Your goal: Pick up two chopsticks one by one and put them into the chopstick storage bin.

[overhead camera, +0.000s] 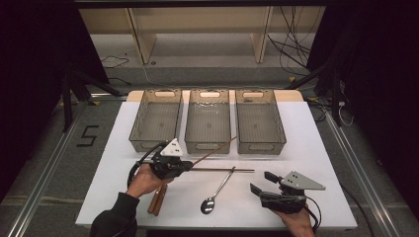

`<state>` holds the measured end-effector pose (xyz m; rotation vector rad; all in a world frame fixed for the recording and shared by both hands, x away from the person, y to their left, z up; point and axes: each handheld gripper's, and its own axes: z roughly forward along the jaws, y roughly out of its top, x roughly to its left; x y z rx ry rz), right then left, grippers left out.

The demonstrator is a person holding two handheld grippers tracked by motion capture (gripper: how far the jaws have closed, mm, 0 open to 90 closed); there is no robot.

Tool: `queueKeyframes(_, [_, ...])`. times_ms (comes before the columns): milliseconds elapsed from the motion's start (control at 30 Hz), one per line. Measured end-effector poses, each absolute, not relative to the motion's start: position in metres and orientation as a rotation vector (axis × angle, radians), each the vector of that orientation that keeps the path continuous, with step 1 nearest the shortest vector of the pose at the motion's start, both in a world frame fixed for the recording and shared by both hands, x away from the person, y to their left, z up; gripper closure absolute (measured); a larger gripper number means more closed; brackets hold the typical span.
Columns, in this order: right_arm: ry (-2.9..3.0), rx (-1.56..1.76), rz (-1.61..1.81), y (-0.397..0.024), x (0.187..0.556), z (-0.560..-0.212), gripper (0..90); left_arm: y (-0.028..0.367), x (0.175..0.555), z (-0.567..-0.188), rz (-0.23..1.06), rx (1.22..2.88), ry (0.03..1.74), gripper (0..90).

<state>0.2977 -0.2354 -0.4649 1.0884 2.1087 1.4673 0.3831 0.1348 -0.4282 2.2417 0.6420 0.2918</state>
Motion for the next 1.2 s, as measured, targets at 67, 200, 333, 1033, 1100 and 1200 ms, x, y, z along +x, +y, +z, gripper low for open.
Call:
queueKeyframes(67, [2.109,1.087,1.467,-0.236,0.298,-0.465,31.2,0.139,0.384,-0.425,0.302,2.232,0.662,84.6])
queueKeyframes(200, [2.106,1.087,1.468,-0.236,0.298,-0.465,31.2,0.148,0.387,-0.42,0.32,2.203,0.702,84.6])
queueKeyframes(333, [2.108,1.088,1.465,-0.236,0.298,-0.465,31.2,0.156,0.389,-0.416,0.338,2.182,0.736,84.6])
queueKeyframes(1033, [2.106,1.093,1.467,-0.236,0.298,-0.465,31.2,0.211,0.422,-0.395,0.453,2.018,1.007,84.6])
queueKeyframes(1100, [2.107,1.093,1.468,-0.235,0.298,-0.465,31.2,0.216,0.427,-0.394,0.462,2.013,1.032,84.6])
queueKeyframes(1200, [2.109,1.094,1.467,-0.235,0.298,-0.465,31.2,0.222,0.436,-0.394,0.469,2.008,1.06,84.6])
